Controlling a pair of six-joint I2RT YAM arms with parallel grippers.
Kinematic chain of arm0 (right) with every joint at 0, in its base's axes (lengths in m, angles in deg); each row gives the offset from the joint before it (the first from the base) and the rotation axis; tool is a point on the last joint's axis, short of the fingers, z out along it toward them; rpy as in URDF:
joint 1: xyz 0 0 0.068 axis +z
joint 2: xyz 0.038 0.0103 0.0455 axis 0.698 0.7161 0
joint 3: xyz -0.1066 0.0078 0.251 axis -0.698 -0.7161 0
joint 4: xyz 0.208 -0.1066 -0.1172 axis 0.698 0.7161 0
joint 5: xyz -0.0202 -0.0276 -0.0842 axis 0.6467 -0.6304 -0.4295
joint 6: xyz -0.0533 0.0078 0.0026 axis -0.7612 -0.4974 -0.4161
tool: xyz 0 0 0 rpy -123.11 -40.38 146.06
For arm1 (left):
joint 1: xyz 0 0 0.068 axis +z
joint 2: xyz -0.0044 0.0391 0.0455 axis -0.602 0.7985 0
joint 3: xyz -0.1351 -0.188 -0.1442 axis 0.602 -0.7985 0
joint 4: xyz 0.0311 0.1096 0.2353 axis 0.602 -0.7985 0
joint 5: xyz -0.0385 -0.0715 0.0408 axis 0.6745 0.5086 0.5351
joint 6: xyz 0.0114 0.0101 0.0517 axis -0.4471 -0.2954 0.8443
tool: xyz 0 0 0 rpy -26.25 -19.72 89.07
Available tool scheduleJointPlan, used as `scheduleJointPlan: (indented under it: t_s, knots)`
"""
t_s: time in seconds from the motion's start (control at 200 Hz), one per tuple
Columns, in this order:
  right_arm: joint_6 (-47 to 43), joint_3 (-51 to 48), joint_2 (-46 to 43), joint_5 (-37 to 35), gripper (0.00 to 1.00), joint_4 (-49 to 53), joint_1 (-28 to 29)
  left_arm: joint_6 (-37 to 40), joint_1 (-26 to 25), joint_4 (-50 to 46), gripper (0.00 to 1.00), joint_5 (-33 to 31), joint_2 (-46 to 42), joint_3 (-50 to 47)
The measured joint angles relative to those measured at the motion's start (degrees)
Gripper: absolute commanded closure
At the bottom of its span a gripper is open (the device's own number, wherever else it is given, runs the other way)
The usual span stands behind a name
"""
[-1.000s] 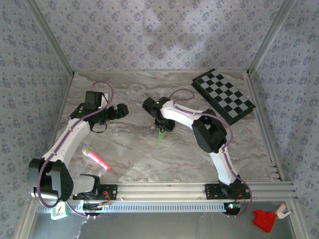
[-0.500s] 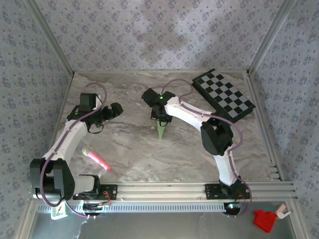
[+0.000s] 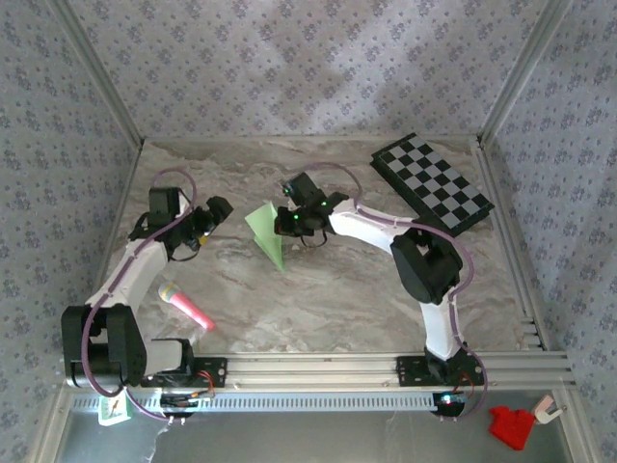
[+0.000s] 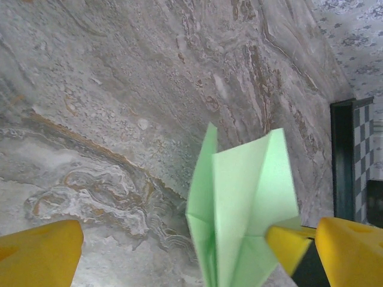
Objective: Fold a paper plane with a square sheet of paper (pick it up from the middle)
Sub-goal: Turn over the paper plane at the center of the table.
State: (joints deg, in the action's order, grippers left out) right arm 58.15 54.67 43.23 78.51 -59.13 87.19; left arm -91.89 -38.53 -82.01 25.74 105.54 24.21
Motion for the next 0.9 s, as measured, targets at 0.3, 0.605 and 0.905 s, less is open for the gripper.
scheduleJointPlan:
  t_s: [0.3, 0.605, 0.905]
  knots:
    - [2.2, -12.4, 0.0, 6.9, 0.97, -15.9, -2.3, -1.3, -4.9, 3.0, 0.03, 2.0, 3.7, -0.8]
    - [5.7, -24.4, -0.4, 10.8, 0.96, -28.4, -5.6, -4.0, -10.5, 5.7, 0.05, 2.5, 5.5, -3.3]
    - [7.2, -28.3, -1.8, 12.0, 0.96, -33.8, -6.5, -7.5, -17.8, 8.9, 0.22, 2.6, 10.0, -4.2]
